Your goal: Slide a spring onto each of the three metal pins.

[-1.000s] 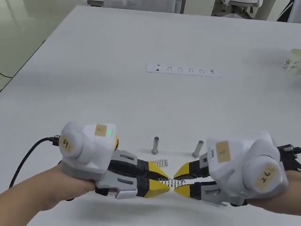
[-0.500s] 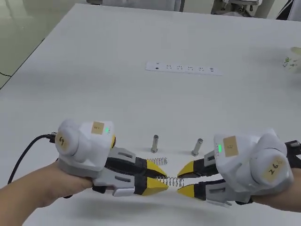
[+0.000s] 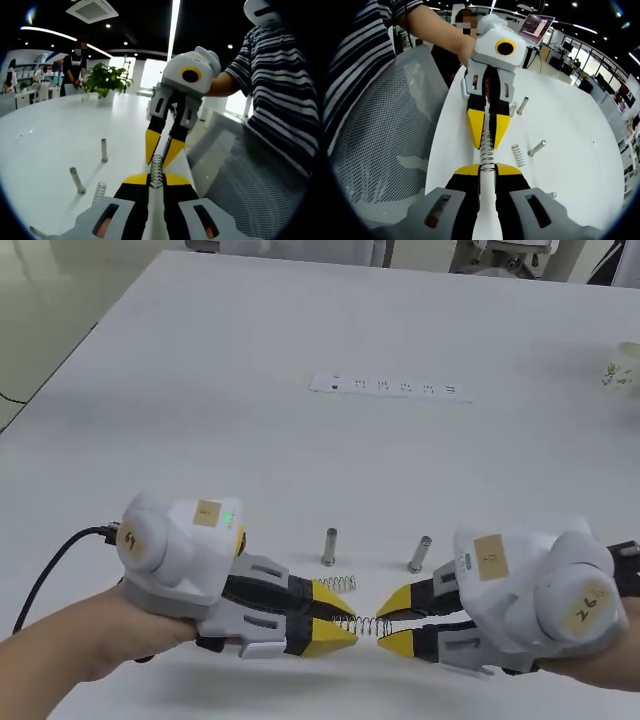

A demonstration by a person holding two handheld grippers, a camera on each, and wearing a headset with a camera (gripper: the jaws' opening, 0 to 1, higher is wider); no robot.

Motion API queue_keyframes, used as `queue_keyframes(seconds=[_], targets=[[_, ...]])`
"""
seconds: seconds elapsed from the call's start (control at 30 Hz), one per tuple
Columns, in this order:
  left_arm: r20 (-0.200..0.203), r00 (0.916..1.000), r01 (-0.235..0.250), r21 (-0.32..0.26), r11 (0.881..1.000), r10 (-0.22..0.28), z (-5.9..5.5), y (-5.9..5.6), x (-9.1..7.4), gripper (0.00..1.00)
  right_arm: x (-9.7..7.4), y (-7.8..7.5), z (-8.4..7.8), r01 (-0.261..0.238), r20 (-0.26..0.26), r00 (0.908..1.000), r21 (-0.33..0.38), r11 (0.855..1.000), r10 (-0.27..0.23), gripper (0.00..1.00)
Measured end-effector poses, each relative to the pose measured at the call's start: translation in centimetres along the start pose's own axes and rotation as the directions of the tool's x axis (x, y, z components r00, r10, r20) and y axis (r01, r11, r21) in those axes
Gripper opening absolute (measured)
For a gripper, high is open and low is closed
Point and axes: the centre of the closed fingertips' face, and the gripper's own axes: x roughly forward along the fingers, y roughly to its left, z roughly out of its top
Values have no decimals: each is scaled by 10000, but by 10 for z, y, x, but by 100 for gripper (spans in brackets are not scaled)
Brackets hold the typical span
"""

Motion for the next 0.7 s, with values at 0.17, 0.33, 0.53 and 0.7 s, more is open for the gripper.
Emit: queue_keyframes(seconds=[0.17, 0.33, 0.53, 0.7], targets=[[70, 10000, -15, -88, 10000, 15, 0, 0, -1, 2, -7, -2, 9, -56, 168, 9998, -301, 9995, 61, 7], [47, 10000, -29, -56, 10000, 29, 0, 1, 0, 2, -11, -6, 17, -103, 295, 9995, -477, 9988, 118, 7], [-23, 9999, -125, 45, 9999, 125, 0, 3, -1, 2, -13, -7, 29, -208, 577, 9981, -481, 9986, 236, 7], [-22, 9998, -194, 105, 9998, 195, 1, 3, -1, 2, -14, -8, 40, -321, 969, 9947, -261, 9991, 345, 7]])
